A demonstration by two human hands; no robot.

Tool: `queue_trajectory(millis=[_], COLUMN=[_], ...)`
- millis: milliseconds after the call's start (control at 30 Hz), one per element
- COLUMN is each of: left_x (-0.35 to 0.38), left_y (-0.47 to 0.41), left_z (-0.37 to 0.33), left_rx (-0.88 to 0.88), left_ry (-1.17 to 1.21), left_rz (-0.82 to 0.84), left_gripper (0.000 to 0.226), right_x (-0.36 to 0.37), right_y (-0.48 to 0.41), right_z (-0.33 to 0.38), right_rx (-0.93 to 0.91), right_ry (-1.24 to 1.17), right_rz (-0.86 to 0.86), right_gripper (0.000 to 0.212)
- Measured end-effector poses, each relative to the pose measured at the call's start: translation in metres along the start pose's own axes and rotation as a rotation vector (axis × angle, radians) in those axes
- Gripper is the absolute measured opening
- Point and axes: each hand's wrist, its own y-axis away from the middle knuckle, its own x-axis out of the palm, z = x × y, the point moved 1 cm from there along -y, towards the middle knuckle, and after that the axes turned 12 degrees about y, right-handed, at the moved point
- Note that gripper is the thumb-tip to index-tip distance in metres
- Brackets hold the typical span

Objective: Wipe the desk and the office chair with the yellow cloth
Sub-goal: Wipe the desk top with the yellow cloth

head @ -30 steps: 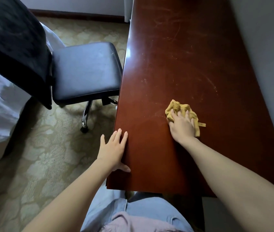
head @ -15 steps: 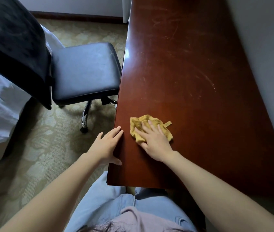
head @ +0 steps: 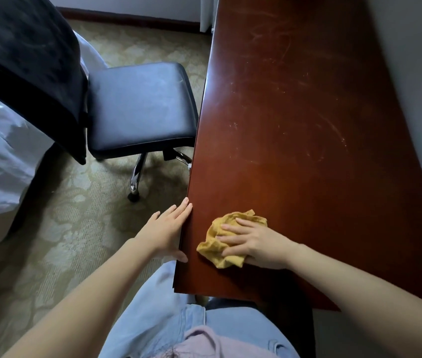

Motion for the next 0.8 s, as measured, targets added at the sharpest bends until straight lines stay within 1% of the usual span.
queue_trajectory(millis=[67, 233, 367, 433, 500, 600, 667, 733, 800], left_x=[-0.002, -0.006, -0.014, -0.019, -0.023, -0.029, -0.031, -0.031, -0.029], left_y=[0.001, 0.007, 0.011, 0.013, 0.015, 0.016, 0.014, 0.013, 0.012], left_z=[0.004, 0.019, 0.031, 0.037, 0.043, 0.053, 0.057, 0.059, 0.057], left_rx=[0.01, 0.019, 0.034, 0.05, 0.07, 0.091, 0.092, 0.087, 0.09], left_ry=[0.004, 0.02, 0.002, 0.003, 0.0, -0.023, -0.054, -0.075, -0.066], left_rz=[-0.009, -0.004, 0.013, 0.018, 0.021, 0.025, 0.031, 0.025, -0.001], left_gripper=[0.128, 0.117, 0.114, 0.113, 0.112, 0.11, 0.107, 0.099, 0.09], right_x=[-0.006, -0.02, -0.028, -0.03, -0.029, -0.02, -0.013, -0.006, 0.0], right_y=[-0.017, -0.054, -0.08, -0.092, -0.104, -0.125, -0.135, -0.135, -0.126], right_z=[-0.013, -0.04, -0.056, -0.058, -0.052, -0.023, 0.0, 0.02, 0.038], right_rx=[0.081, 0.204, 0.379, 0.504, 0.673, 0.952, 1.078, 1.067, 0.981], right_ry=[-0.016, -0.014, -0.055, -0.072, -0.091, -0.102, -0.111, -0.098, -0.084], right_rz=[-0.001, 0.014, 0.02, 0.003, -0.042, -0.133, -0.193, -0.215, -0.207], right_gripper=[0.037, 0.04, 0.042, 0.044, 0.048, 0.053, 0.054, 0.054, 0.053])
